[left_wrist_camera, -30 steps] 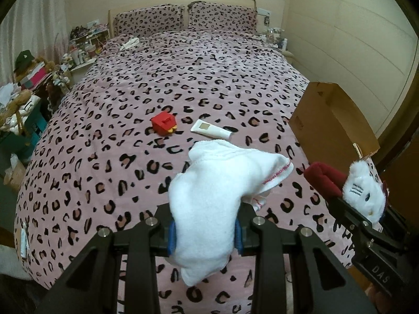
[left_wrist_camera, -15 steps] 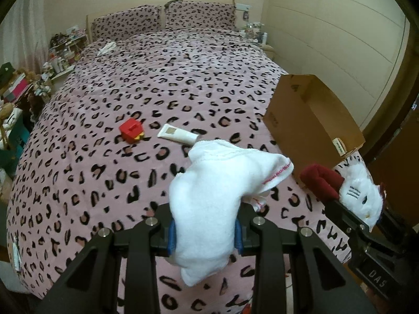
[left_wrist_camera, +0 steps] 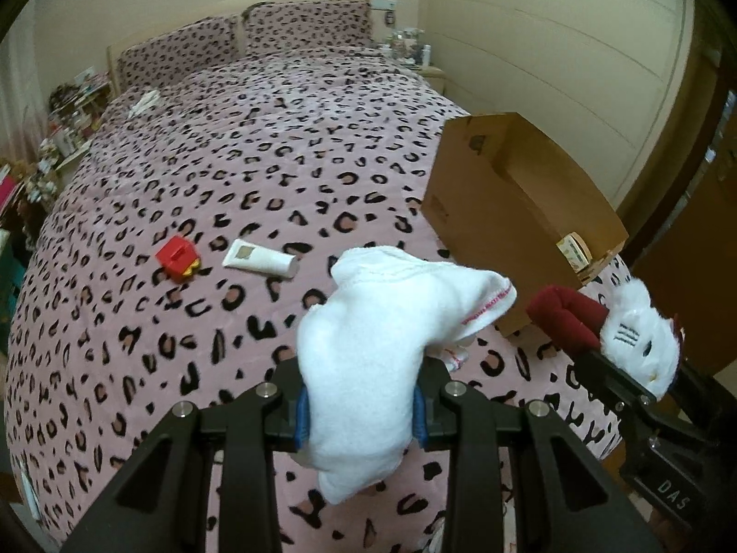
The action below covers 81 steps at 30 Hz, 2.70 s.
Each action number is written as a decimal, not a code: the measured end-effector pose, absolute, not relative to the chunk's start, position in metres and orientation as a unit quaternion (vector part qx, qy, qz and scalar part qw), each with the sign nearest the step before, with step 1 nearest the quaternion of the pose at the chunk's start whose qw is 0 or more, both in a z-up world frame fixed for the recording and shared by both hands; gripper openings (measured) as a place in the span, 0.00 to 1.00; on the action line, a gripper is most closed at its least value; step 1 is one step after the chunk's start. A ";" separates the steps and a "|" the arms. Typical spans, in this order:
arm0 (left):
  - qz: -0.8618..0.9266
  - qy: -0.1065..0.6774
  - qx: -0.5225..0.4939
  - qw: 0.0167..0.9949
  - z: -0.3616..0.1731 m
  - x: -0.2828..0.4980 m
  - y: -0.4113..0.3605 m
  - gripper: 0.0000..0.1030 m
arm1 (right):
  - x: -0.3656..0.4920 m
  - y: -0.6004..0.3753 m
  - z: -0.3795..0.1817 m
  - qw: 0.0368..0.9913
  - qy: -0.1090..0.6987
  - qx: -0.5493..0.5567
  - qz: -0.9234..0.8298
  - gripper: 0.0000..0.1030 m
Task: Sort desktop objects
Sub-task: 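Lift the white sock and Hello Kitty plush with both tools and carry them toward the box, then lower the white sock with the left tool while the right tool lowers the plush into the box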
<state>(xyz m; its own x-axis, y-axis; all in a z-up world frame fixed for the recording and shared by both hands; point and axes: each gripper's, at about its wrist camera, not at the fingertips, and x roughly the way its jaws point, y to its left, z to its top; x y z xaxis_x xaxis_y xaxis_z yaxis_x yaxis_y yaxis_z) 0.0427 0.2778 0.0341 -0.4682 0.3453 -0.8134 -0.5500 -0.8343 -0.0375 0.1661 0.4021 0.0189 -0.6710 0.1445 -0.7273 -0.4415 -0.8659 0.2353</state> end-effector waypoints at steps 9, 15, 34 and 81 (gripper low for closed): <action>0.836 0.135 -0.445 0.293 0.026 0.028 0.306 0.32 | 0.166 0.423 0.019 0.191 0.202 -0.372 0.886 0.52; 0.828 0.146 -0.445 0.308 0.023 0.017 0.324 0.32 | 0.165 0.436 0.021 0.198 0.206 -0.366 0.885 0.52; 0.821 0.154 -0.437 0.334 0.028 -0.032 0.373 0.33 | 0.130 0.467 0.031 0.197 0.200 -0.357 0.891 0.52; 0.768 0.166 -0.451 0.424 0.026 -0.071 0.532 0.33 | 0.130 0.572 0.021 0.286 0.207 -0.346 0.869 0.52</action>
